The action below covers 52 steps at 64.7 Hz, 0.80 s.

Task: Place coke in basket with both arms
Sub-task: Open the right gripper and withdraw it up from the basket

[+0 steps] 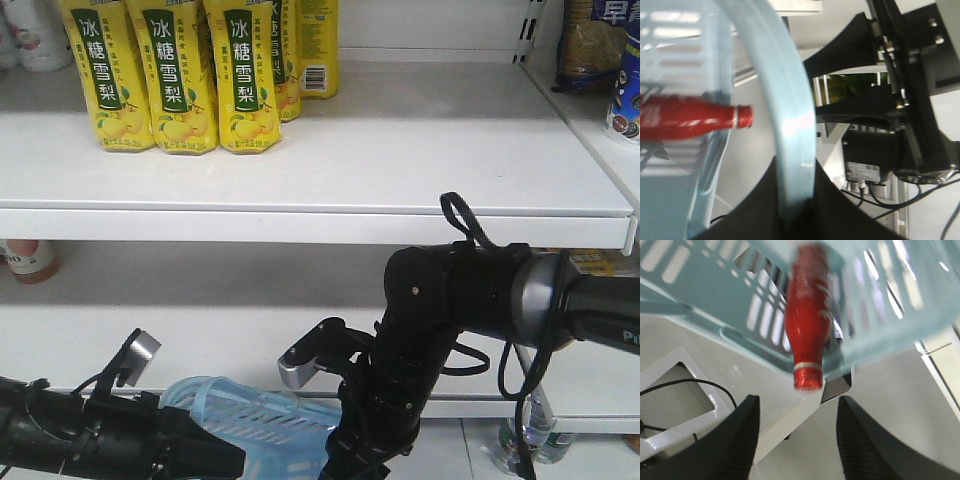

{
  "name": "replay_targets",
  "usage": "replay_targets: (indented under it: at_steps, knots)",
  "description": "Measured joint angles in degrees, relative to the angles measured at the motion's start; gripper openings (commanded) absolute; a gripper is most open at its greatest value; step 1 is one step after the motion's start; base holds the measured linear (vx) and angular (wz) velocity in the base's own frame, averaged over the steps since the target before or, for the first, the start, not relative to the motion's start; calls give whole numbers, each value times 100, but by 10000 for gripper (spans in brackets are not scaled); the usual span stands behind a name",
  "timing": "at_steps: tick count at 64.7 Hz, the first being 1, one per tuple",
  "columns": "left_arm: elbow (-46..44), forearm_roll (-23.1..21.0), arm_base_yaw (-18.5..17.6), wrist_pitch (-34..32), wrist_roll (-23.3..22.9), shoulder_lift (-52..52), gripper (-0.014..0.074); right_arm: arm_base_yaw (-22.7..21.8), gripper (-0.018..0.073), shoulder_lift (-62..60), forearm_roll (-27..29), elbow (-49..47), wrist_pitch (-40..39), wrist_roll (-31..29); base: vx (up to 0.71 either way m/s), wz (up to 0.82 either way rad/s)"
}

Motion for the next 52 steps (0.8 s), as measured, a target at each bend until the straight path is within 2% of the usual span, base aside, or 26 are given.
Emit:
replay_targets:
  at_steps: [13,26,33,45,52]
  knots:
    - [0,39,0,-51,-19,0,-6,0,345,-266,-7,0,80,157,0,0]
    - [0,-7,0,30,-14,0,-6,0,323,-1128,-155,0,26,270,0,0]
    - [0,-14,0,35,-14,0,-6,0,310,-1674,-636,0,-73,619,0,0]
    - [0,-14,0,25,-1,0,-6,0,300,-2571,-1954,0,-213,1456,0,0]
    - [0,-14,0,25,-1,0,-6,0,300,-3073,-2370,0,-409,1580,0,0]
